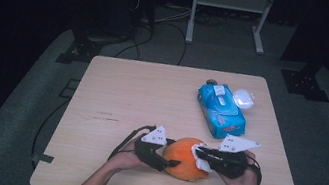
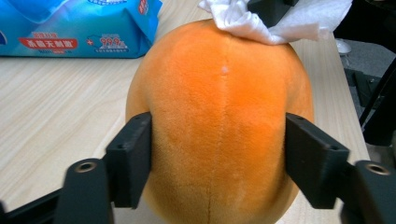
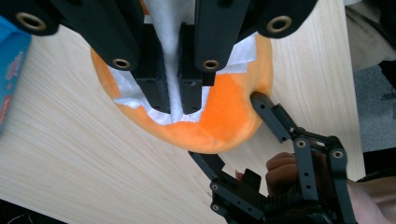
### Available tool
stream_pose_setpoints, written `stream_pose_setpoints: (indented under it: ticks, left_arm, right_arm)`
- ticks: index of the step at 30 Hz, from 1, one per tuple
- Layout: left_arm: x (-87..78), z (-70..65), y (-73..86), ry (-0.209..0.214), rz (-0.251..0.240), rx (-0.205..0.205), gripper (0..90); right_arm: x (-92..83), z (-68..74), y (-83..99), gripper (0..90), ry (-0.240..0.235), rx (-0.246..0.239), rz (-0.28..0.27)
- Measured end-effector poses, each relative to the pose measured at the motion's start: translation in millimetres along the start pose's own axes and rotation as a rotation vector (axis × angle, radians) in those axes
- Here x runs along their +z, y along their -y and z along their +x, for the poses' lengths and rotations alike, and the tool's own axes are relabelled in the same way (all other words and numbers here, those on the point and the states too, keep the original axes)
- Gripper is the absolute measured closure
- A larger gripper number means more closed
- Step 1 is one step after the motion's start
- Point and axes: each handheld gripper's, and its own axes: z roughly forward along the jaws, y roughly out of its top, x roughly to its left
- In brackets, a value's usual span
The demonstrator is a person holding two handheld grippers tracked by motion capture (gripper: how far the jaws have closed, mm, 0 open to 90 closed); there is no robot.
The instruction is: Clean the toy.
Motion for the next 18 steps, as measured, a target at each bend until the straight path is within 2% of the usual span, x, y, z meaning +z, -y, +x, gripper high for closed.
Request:
stream_pose_setpoints:
  ticks: [2, 5, 6, 8, 10, 12, 18]
  left_arm:
    - [0.3, -0.3, -3.0, -0.004, -0.002, -0.008, 20.4]
    - [-2.1, 0.5, -8.9, 0.005, -0.062, -0.019, 15.8]
    - [-2.7, -0.3, -10.9, 0.004, -0.067, -0.010, 15.9]
    - [-2.6, -1.7, -11.0, -0.009, -0.045, 0.022, 19.7]
    - [-2.6, -0.1, -7.1, -0.009, -0.035, -0.001, 26.0]
    - [-3.4, 3.0, -3.3, -0.008, -0.036, -0.025, 30.2]
    - [-7.2, 12.7, 5.0, -0.010, -0.036, -0.083, 31.0]
  right_arm:
    - [1.3, 1.1, -0.3, 83.0, -0.003, 0.000, 0.005]
    - [6.2, 6.2, -3.4, 82.9, -0.030, -0.017, 0.001]
    - [8.3, 8.6, -5.0, 82.9, -0.048, -0.021, -0.006]
    - [11.7, 13.2, -8.3, 82.7, -0.053, -0.043, -0.002]
    - [11.5, 12.8, -9.0, 82.8, -0.041, -0.058, -0.001]
    - [8.9, 7.6, -6.9, 82.9, -0.037, -0.039, -0.008]
    - [-3.4, -9.0, 5.4, 82.9, -0.002, 0.032, -0.010]
